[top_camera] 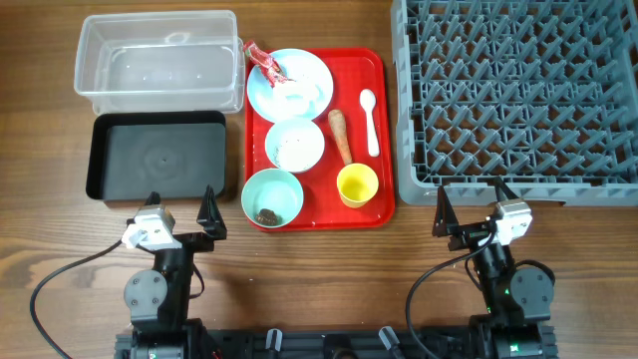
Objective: Sort waste into correct bins and load items into the dishwasher rack
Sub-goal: 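Raise both arms from rest toward the red tray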
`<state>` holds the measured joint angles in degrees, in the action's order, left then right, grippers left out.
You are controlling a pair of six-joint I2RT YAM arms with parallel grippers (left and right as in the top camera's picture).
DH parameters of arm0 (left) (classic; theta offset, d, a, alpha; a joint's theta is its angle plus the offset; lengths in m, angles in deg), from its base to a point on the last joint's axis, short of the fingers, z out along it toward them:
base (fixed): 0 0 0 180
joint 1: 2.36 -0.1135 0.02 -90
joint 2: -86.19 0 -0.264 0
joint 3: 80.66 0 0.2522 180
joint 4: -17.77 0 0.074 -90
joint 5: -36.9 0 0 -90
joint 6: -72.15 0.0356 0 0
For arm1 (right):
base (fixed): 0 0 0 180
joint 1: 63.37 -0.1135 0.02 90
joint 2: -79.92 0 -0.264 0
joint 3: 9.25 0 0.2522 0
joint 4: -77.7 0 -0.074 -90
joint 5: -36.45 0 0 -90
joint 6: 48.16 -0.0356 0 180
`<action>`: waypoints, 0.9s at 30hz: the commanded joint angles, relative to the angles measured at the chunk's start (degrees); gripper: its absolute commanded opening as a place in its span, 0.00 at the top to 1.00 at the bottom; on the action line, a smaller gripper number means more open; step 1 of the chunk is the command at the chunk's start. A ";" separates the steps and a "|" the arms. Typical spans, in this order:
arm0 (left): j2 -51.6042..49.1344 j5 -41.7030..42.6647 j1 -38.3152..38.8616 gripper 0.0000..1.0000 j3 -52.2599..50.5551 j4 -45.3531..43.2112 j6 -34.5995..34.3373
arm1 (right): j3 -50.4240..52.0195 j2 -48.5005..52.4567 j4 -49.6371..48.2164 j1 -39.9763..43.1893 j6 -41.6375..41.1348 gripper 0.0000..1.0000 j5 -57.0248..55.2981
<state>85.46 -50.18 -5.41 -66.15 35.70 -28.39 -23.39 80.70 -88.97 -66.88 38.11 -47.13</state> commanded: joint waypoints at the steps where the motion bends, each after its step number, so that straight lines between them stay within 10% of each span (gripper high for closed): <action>1: 0.57 0.44 0.33 0.00 -0.39 0.02 0.94 | 0.09 0.02 -0.11 -0.28 0.59 0.00 0.92; 27: 0.55 1.84 0.33 0.00 -0.37 -3.91 0.94 | -0.68 0.02 -6.23 -0.28 -5.27 0.00 9.38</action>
<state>85.46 -49.77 -5.41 -66.24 34.89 -28.37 -23.37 80.81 -93.69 -66.88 34.24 -42.45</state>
